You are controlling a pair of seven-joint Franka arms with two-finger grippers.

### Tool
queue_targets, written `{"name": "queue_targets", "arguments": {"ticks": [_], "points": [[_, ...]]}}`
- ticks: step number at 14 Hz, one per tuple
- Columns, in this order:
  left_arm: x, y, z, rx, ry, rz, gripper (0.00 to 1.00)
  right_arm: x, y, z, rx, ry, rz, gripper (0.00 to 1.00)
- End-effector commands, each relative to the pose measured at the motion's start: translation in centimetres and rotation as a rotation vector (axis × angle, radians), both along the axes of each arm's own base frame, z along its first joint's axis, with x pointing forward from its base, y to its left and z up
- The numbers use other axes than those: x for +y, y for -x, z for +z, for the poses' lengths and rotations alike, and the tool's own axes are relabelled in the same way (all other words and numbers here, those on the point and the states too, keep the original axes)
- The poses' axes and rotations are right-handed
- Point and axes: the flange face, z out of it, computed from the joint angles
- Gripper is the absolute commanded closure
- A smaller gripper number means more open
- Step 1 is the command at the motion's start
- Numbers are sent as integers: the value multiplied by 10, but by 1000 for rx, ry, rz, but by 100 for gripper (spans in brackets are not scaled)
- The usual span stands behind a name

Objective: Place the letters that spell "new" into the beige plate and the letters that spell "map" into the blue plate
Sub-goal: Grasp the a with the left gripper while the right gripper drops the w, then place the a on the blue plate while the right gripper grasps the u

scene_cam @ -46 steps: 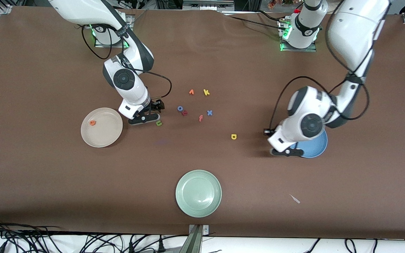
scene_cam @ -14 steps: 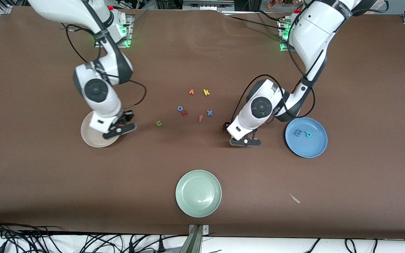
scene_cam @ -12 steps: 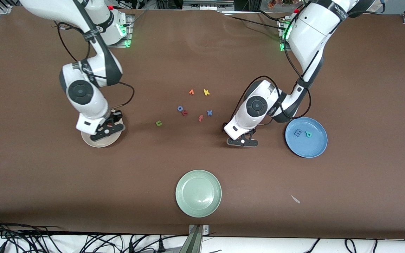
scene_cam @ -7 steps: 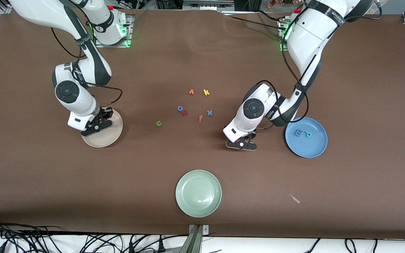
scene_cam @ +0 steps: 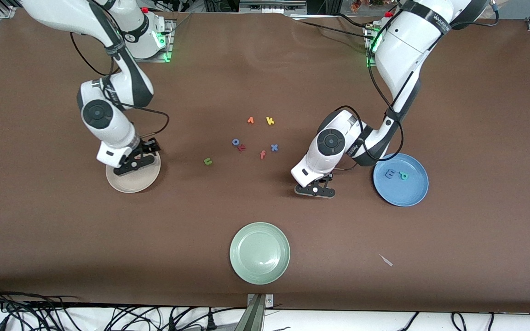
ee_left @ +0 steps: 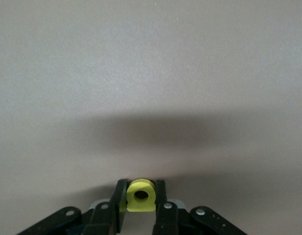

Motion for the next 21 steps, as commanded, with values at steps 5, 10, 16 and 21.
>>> {"name": "queue_targets", "arguments": {"ticks": [5,10,16,21], "points": [[93,-45,54,42,-30,-102,89,141,6,3,-34,-81,-126,14],[191,-65,69,157,52,-181,87,171,18,-24,-46,-126,-79,14],[284,-60,59,283,56,-198,87,179,29,-49,-75,-108,-51,19],[308,-64,60,283,78,-187,0,175,31,-61,-81,-96,-19,39]]}}
